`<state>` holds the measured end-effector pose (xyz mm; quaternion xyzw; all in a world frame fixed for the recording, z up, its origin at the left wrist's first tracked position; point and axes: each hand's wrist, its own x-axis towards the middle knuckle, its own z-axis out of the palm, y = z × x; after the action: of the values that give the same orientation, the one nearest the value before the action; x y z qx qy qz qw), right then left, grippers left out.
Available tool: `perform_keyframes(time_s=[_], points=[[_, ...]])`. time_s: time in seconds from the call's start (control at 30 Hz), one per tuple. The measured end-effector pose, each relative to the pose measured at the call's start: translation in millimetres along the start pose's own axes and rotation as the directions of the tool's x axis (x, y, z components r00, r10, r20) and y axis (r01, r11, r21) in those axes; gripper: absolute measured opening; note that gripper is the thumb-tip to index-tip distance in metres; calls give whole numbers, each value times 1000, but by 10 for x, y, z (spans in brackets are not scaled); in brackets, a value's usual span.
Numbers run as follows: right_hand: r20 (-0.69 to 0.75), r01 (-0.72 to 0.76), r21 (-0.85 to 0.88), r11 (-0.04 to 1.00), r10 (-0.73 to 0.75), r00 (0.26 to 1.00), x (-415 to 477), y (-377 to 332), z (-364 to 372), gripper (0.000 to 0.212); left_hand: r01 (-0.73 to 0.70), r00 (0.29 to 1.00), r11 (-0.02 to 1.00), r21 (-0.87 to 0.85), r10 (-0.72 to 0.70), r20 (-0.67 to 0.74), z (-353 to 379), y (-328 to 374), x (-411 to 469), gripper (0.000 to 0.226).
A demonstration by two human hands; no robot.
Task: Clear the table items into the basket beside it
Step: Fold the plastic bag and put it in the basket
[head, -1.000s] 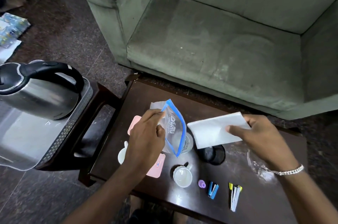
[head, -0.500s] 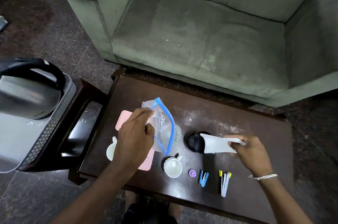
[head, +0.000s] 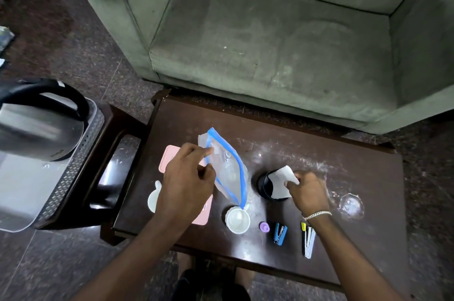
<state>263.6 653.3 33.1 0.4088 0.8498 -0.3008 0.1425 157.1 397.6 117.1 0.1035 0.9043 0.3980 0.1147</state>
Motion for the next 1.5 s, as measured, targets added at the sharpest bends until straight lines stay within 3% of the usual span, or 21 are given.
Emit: perform_keyframes(time_s=[0.1,0.17,0.23,0.33,0.4,0.5,0.6,0.7,0.8,0.87,0.97,1.07,1.13,1.23,1.3,1.37,1.5], points=[[-99,50,-89,995,-59,993,-121,13,-107,53,-8,1000,1000,-11,8,-8,8,35,-10,32],[-228,218,70,973,-197,953,-319,-99,-273,55,-15,1000,999,-44,15,-14,25,67,-5,31],[-283,432,243,869,-362,888,-572,-301,-411,48,-34,999,997,-68,32,-19,46,93,2,30],[-163,617,144,773,-597,786,-835,-583,-402,58,-56,998,992,-111,52,-42,80,133,9,27],[-61,628,-40,777,-630,775,-875,-713,-310,65,-81,995,990,-116,73,-73,88,188,-4,26],[-12,575,-196,794,-588,809,-773,-832,-219,56,-110,990,985,-133,97,-101,57,247,3,24],[21,558,-242,794,-570,821,-635,-896,-211,28,-129,988,976,-176,110,-111,-30,279,17,25],[26,621,-67,781,-621,783,-604,-972,-299,4,-190,972,965,-182,159,-171,-167,254,31,30],[29,687,59,724,-689,724,-597,-1050,-549,8,-227,960,946,-233,177,-216,-306,126,109,45],[78,719,90,690,-724,685,-613,-1122,-790,8,-144,986,945,-294,110,-129,-385,-16,200,81],[193,704,182,686,-727,659,-637,-1222,-1167,9,-23,979,934,-355,92,180,-463,-164,361,124],[276,669,333,664,-747,605,-633,-1274,-1500,9,-12,881,890,-457,225,416,-425,-116,510,127],[275,650,406,642,-765,583,-578,-1275,-1665,7,66,824,825,-562,272,496,-371,-17,576,105],[101,599,572,560,-773,627,-449,-1213,-1731,17,143,839,732,-666,267,475,-304,95,601,76],[19,345,850,398,-677,736,-416,-1131,-1560,52,120,895,720,-684,219,388,-255,107,596,71],[10,162,951,265,-547,837,-421,-1012,-1242,77,105,936,718,-689,163,312,-198,105,579,72],[-77,197,929,312,-359,930,-487,-817,-679,96,95,961,735,-672,109,255,-84,64,534,83]])
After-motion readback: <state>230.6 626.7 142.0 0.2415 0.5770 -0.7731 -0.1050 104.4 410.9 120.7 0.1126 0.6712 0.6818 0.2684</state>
